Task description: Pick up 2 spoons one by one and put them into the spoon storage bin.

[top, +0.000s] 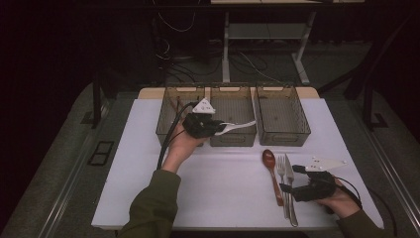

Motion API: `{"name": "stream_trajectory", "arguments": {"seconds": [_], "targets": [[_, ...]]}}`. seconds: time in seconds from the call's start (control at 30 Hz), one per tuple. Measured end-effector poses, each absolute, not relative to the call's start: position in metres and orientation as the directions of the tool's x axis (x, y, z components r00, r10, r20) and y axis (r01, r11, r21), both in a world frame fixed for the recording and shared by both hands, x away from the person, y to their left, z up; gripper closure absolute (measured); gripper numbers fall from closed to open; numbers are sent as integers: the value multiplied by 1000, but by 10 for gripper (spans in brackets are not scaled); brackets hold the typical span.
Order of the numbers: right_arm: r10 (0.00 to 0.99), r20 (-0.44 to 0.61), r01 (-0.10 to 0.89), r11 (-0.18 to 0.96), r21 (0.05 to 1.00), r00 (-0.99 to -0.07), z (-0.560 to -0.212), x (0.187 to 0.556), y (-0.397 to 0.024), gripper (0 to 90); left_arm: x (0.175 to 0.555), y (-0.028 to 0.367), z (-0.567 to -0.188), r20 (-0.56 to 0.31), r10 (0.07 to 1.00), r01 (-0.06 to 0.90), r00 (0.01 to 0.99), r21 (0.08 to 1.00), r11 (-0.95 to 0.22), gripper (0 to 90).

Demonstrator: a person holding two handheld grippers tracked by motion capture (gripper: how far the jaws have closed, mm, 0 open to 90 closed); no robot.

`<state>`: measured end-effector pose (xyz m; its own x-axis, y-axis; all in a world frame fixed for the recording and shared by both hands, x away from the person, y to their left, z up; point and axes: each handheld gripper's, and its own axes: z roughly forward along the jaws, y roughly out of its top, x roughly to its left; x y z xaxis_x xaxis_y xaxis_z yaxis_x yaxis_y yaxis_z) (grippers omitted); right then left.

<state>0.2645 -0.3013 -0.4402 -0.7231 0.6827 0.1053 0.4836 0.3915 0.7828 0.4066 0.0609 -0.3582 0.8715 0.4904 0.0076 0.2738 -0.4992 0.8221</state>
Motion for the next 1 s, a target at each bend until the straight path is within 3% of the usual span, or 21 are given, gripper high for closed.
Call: {"name": "stream_trajectory", "arguments": {"seconds": [0.43, 1.0], "targets": [[682, 109, 485, 390, 783, -723, -440, 264, -302, 143, 436, 46, -364, 21, 510, 308, 860, 775, -552, 791], [682, 109, 486, 390, 782, -723, -440, 264, -302, 143, 443, 36, -380, 15, 537, 370, 843, 709, -600, 785]]}}
